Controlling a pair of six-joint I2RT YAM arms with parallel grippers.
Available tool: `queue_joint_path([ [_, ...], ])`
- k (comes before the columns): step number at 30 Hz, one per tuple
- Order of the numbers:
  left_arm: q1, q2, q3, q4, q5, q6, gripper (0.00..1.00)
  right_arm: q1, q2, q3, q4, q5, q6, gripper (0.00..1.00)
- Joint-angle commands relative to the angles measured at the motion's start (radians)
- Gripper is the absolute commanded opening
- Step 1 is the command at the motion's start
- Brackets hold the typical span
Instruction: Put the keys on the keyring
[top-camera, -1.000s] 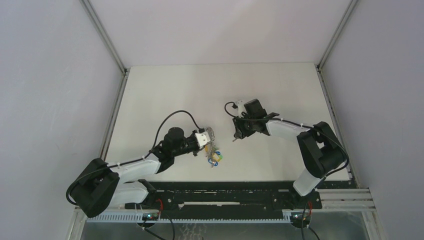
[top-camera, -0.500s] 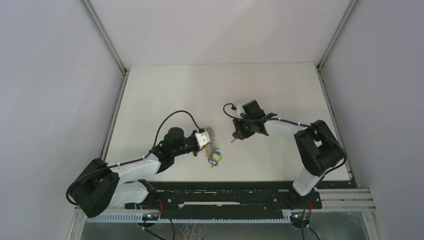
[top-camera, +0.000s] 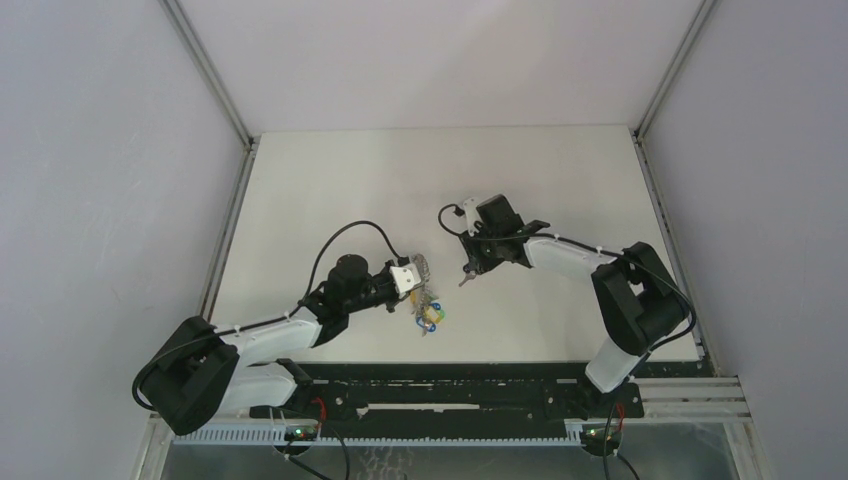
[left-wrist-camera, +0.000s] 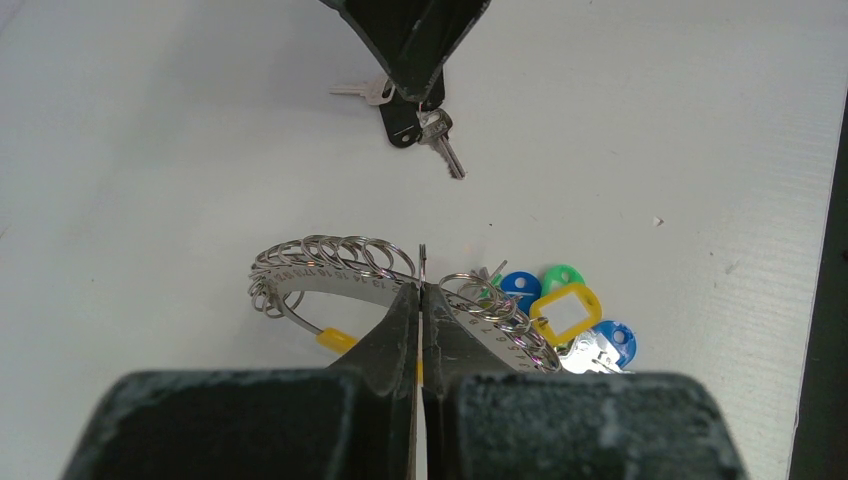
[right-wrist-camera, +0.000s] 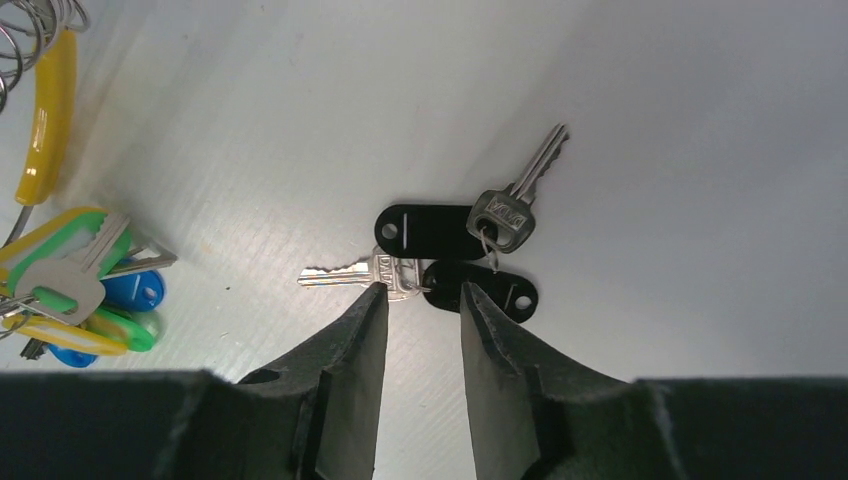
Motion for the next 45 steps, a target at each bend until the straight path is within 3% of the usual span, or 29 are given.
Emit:
queue_joint_path([
  [1, -0.005, -0.02, 0.047, 0.041, 0.008, -0.013, 0.0, 0.013, 0.007, 0.061, -0.035, 0.035, -0.051, 0.33],
  [18, -0.004, -0.019, 0.052, 0.03, 0.01, -0.01, 0.0, 0.038, 0.084, 0.111, -0.078, -0.008, -0.089, 0.29],
  [23, -0.004, -0.019, 0.051, 0.03, 0.008, -0.011, 0.0, 0.042, 0.084, 0.111, -0.072, -0.015, -0.08, 0.2],
  [35, -0.005, -0.018, 0.053, 0.029, 0.01, -0.011, 0.0, 0.065, 0.092, 0.112, -0.093, -0.026, -0.08, 0.12],
  [40, -0.004, -0.017, 0.053, 0.029, 0.007, -0.01, 0.0, 0.076, 0.068, 0.112, -0.122, -0.07, -0.079, 0.11],
  [45, -0.005, -0.025, 0.052, 0.016, -0.012, -0.002, 0.0, 0.073, 0.022, 0.112, -0.136, -0.06, -0.101, 0.16],
])
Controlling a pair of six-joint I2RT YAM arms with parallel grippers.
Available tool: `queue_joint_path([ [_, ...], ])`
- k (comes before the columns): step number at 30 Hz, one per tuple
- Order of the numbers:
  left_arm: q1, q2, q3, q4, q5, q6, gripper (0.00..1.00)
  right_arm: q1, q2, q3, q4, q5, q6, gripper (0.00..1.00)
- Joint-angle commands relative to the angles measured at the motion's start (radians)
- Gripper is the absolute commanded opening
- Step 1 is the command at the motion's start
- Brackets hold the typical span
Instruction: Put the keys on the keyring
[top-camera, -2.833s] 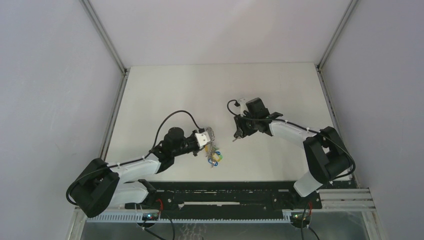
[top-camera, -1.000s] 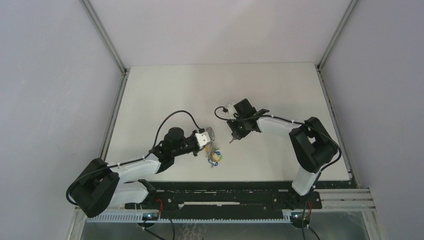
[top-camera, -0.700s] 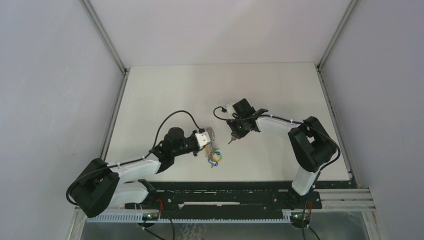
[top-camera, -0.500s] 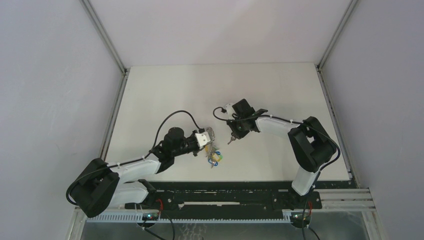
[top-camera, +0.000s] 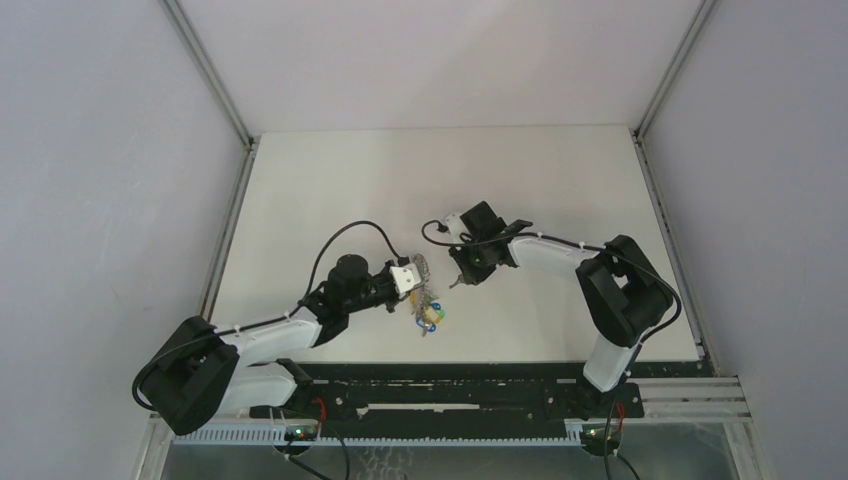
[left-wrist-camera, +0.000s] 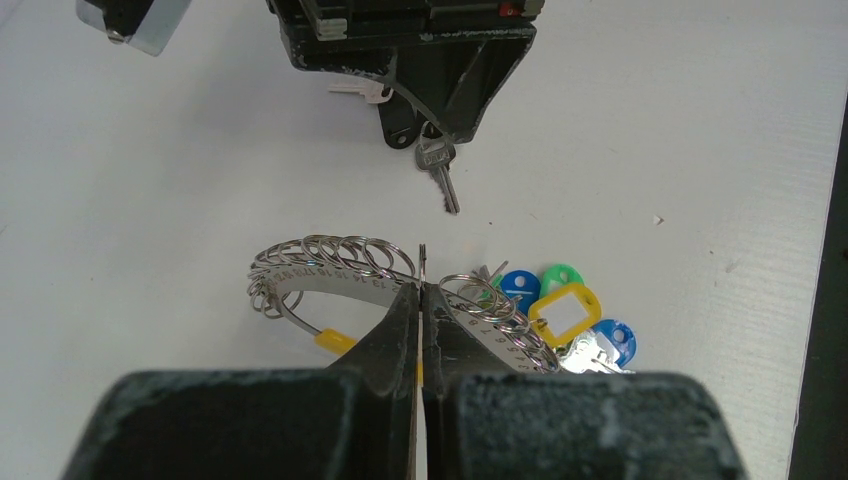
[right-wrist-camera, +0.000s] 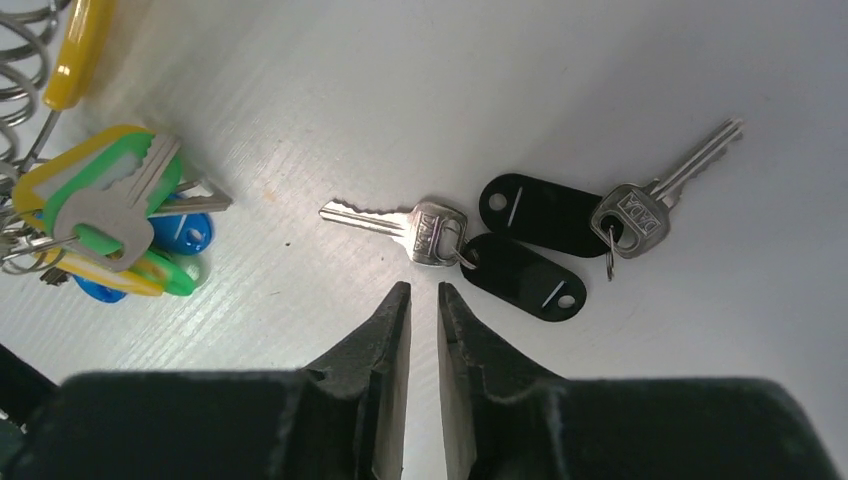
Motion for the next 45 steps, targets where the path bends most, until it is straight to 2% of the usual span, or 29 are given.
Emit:
queue_joint_path([
  [1, -0.004, -0.027, 0.052, 0.017, -0.017, -0.002, 0.0, 0.001, -0.062, 0.034, -0.004, 0.01, -0.034, 0.19],
  [12, -0.004, -0.025, 0.052, 0.016, -0.034, -0.005, 0.0, 0.02, -0.018, 0.066, -0.006, 0.091, -0.107, 0.3],
  [18, -0.004, -0.027, 0.053, 0.016, -0.034, -0.003, 0.0, 0.028, -0.002, 0.083, -0.008, 0.068, -0.189, 0.33],
  [28, -0.005, -0.028, 0.053, 0.016, -0.03, -0.006, 0.0, 0.029, 0.06, 0.126, -0.051, 0.061, -0.235, 0.23],
  [40, -0.004, -0.027, 0.052, 0.017, -0.025, -0.008, 0.0, 0.034, 0.078, 0.128, -0.059, 0.068, -0.238, 0.16],
  [45, -0.005, -0.03, 0.05, 0.016, -0.026, -0.008, 0.0, 0.035, 0.082, 0.127, -0.055, 0.068, -0.236, 0.07],
])
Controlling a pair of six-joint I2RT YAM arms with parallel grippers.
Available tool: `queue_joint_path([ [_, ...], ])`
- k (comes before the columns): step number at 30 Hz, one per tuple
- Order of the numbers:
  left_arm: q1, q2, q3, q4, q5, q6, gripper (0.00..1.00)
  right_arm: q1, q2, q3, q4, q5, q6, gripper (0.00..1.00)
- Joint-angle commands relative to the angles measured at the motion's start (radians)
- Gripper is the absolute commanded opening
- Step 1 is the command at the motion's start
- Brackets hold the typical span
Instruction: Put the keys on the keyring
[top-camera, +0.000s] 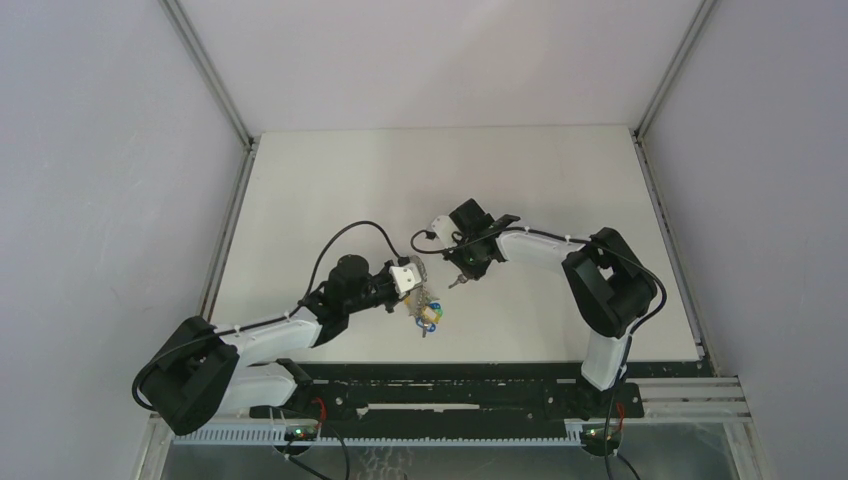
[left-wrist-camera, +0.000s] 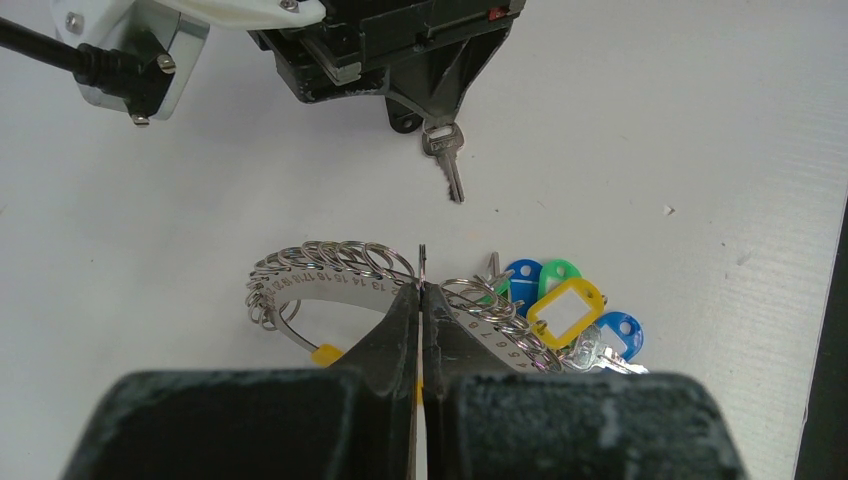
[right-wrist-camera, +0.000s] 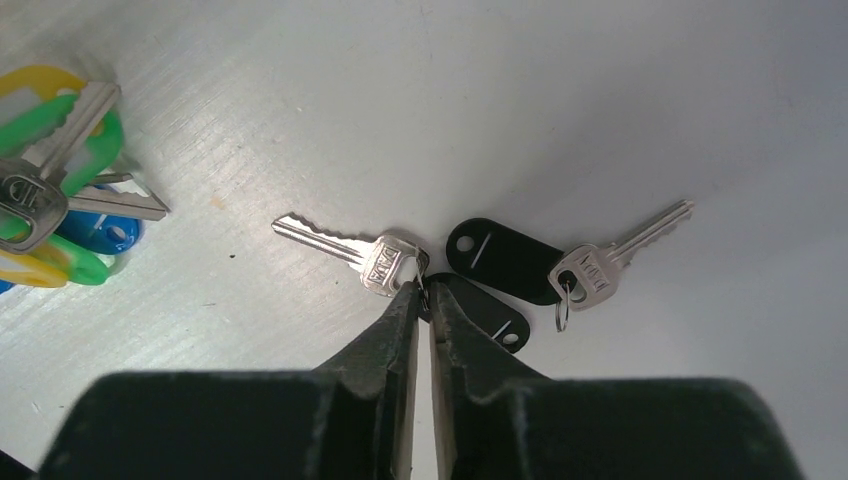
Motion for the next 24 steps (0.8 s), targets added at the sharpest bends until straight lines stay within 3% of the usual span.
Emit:
queue_joint_path([
  [1, -0.004, -0.03, 0.051, 0.039, -0.001, -0.007, 0.0, 0.008, 0.002, 0.033, 0.009, 0.007, -0.009, 0.06],
  [4, -0.004, -0.029, 0.053, 0.038, -0.002, -0.007, 0.0, 0.008, -0.015, 0.032, -0.007, 0.011, 0.003, 0.0],
  [9, -0.005, -0.037, 0.048, 0.039, -0.005, -0.006, 0.0, 0.018, -0.099, -0.002, -0.008, 0.009, 0.042, 0.0],
  [24, -0.004, -0.189, 0.007, 0.063, 0.035, -0.009, 0.0, 0.072, -0.591, -0.305, 0.247, -0.027, 0.072, 0.0],
])
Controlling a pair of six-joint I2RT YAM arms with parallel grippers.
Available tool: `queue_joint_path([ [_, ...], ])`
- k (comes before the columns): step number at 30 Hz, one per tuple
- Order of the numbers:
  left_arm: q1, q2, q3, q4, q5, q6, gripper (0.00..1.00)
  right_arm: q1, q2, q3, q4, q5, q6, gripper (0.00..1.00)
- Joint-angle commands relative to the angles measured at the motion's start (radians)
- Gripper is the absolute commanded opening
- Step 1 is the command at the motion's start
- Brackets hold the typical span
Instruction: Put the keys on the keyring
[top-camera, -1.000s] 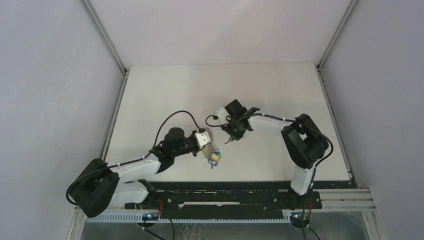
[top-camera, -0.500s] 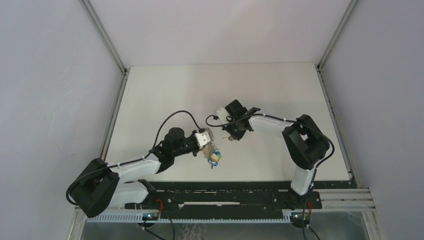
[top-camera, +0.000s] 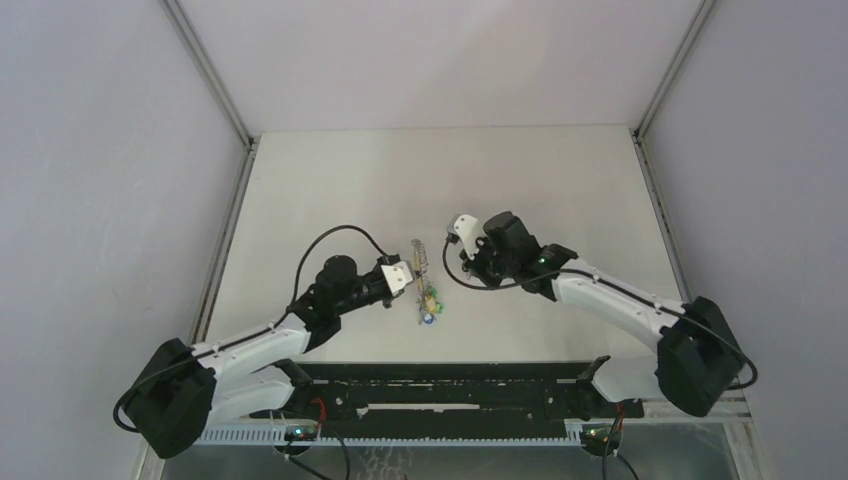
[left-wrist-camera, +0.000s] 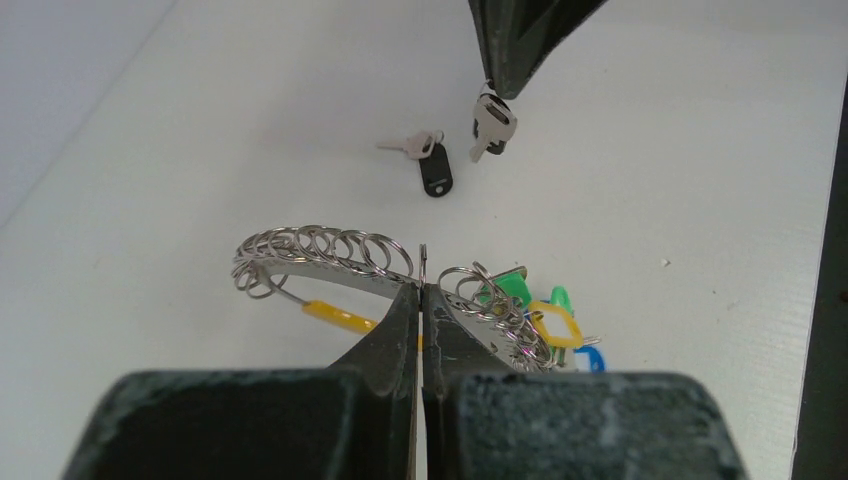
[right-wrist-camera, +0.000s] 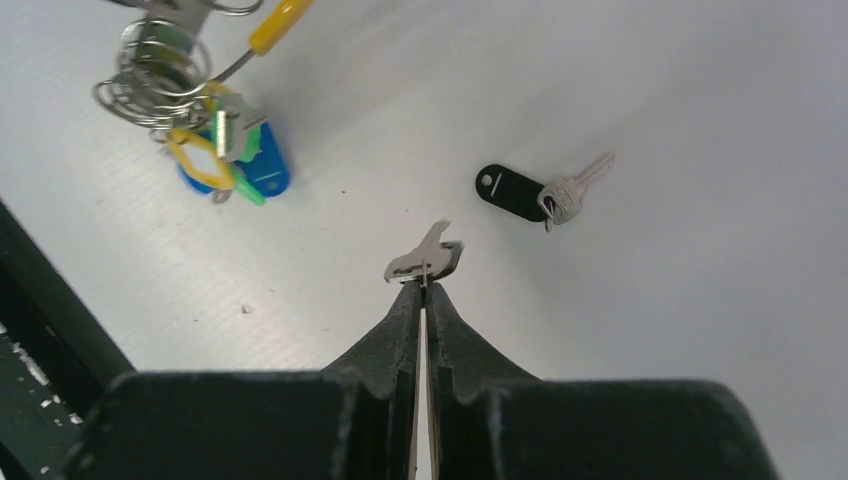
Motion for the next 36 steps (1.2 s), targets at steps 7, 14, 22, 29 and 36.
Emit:
queue_joint_path([
  [7, -0.009, -0.192, -0.016, 0.018, 0.112, 0.039, 0.0, 0.074, -0.309, -0.078, 0.164, -0.128, -0.035, 0.0],
  [14, -0.06, -0.271, -0.031, -0.029, 0.127, 0.116, 0.0, 0.159, -0.387, -0.051, 0.081, -0.11, -0.189, 0.0],
  [22, -0.097, -0.27, -0.072, 0.021, 0.08, 0.176, 0.0, 0.282, -0.332, -0.019, 0.055, 0.041, -0.344, 0.0],
  [29, -0.108, -0.222, -0.101, 0.107, 0.055, 0.183, 0.0, 0.34, -0.274, -0.012, 0.064, 0.123, -0.397, 0.0],
  [36, -0.11, -0.207, -0.109, 0.133, 0.041, 0.181, 0.0, 0.345, -0.259, -0.022, 0.06, 0.154, -0.384, 0.0],
])
